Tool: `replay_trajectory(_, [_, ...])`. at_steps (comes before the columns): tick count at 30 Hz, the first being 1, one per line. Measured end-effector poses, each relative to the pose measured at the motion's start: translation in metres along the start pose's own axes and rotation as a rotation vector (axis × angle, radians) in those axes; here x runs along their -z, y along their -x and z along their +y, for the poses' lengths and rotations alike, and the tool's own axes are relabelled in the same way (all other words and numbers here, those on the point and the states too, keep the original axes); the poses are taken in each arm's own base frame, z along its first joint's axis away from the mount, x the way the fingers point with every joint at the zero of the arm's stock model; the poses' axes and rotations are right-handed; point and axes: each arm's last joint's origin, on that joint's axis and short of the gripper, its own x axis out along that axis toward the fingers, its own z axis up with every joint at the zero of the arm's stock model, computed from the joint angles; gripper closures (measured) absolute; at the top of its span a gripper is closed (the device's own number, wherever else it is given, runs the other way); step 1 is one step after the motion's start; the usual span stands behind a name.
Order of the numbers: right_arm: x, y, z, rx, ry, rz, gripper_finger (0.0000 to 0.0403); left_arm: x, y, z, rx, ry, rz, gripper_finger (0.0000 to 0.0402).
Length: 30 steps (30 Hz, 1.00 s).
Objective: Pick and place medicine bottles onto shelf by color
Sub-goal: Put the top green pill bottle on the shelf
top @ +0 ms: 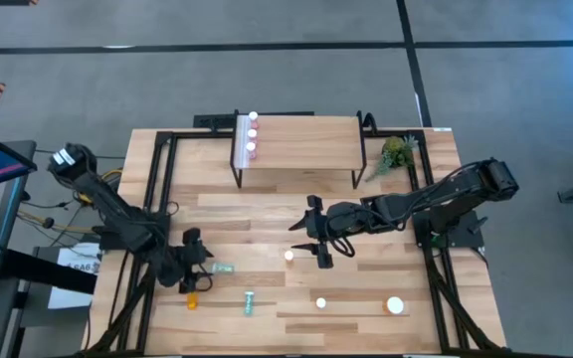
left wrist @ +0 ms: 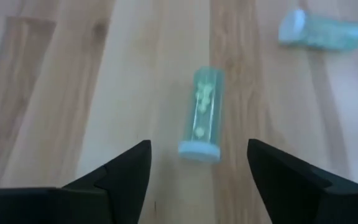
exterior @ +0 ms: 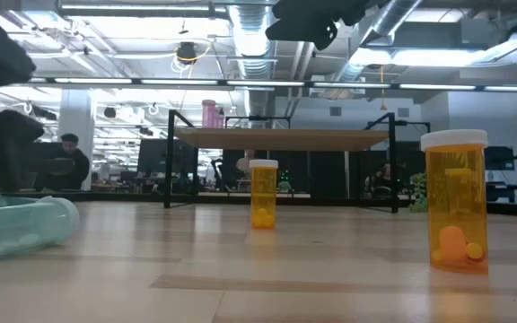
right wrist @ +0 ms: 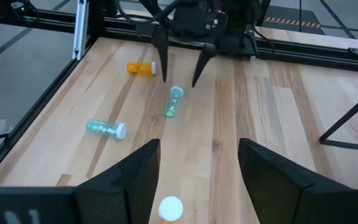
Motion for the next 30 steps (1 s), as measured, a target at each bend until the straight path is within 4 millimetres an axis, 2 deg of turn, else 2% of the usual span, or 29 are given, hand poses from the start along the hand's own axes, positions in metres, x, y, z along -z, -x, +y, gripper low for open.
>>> replay_trajectory(5, [0.0, 0.0, 0.0, 0.0, 0.0, 0.0, 0.0163, 0.01, -0.013, -0.004, -0.045, -0.004, 0.057, 0.0141])
replay_trajectory(15, [0.0, 0.0, 0.0, 0.0, 0.0, 0.004, 0.0163, 0.014, -0.031, -0.012, -0.08, -0.037, 0.025, 0.0145])
replay_trajectory(30, [0.0, 0.0, 0.0, 0.0, 0.001, 0.005, 0.0163, 0.014, -0.032, -0.012, -0.076, -0.041, 0.024, 0.0265])
